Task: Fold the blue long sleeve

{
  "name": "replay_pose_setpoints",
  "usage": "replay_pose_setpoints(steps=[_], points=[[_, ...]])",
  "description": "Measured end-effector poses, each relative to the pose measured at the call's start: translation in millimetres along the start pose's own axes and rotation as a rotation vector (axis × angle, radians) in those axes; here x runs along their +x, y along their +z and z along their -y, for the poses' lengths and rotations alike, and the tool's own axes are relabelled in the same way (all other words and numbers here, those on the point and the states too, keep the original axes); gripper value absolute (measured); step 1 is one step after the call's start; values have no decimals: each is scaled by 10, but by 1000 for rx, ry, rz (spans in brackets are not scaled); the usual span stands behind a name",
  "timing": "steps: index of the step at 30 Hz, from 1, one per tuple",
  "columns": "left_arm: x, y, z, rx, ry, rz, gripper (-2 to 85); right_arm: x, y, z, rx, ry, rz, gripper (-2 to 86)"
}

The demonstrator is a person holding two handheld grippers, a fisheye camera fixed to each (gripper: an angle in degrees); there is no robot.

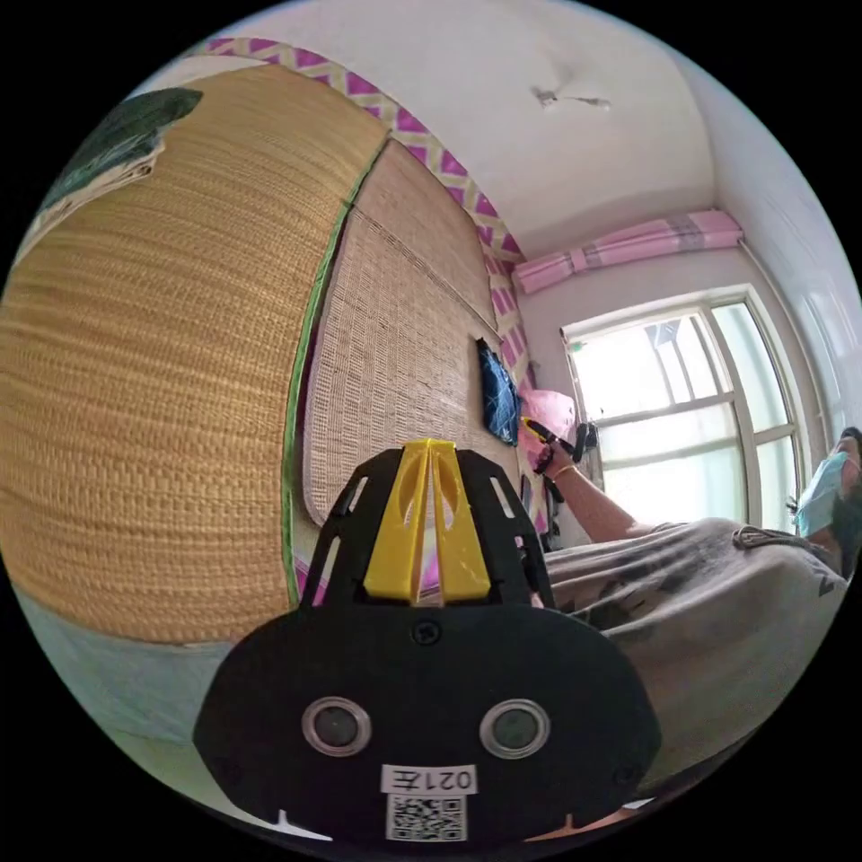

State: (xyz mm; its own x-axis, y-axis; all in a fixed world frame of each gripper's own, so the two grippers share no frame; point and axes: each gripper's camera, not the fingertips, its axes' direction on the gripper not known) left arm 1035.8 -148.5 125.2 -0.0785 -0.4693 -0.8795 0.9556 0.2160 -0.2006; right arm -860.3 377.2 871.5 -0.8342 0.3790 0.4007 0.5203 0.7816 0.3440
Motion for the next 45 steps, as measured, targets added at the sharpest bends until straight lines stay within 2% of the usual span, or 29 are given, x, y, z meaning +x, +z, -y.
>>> replay_pose_setpoints(steps=[3,5,7,9,11,16,23,27,31,33,37,42,45], points=[[221,20,-169,6,-39,47,-9,131,191,-3,-35,-22,-59,142],[348,16,-230,8,-47,68,-9,489,157,-58,18,130,-177,140],[484,5,-274,16,-62,94,-9,920,91,-180,73,319,-192,135],[566,14,-286,21,-72,100,-9,1360,82,-347,68,482,-149,124],[630,48,-291,18,-83,104,-10,1844,82,-664,90,656,-11,111],[753,260,-253,-43,-109,113,-9,2362,230,-1379,195,880,283,115],[925,477,-11,-133,-66,127,-10,2637,584,-1868,299,972,685,115],[1009,556,141,-174,-28,145,-10,2706,749,-1873,294,999,711,81],[1021,601,223,-222,-3,176,-10,2842,1029,-1876,330,1095,842,30],[1016,578,235,-223,4,182,-10,2821,1047,-1832,329,1094,820,18],[928,490,212,-222,13,189,-10,2637,925,-1692,289,942,657,6],[606,423,125,-223,-37,147,-10,2223,1077,-1870,179,863,679,2],[373,367,95,-212,-67,98,-10,1845,1252,-2135,131,838,765,2]])
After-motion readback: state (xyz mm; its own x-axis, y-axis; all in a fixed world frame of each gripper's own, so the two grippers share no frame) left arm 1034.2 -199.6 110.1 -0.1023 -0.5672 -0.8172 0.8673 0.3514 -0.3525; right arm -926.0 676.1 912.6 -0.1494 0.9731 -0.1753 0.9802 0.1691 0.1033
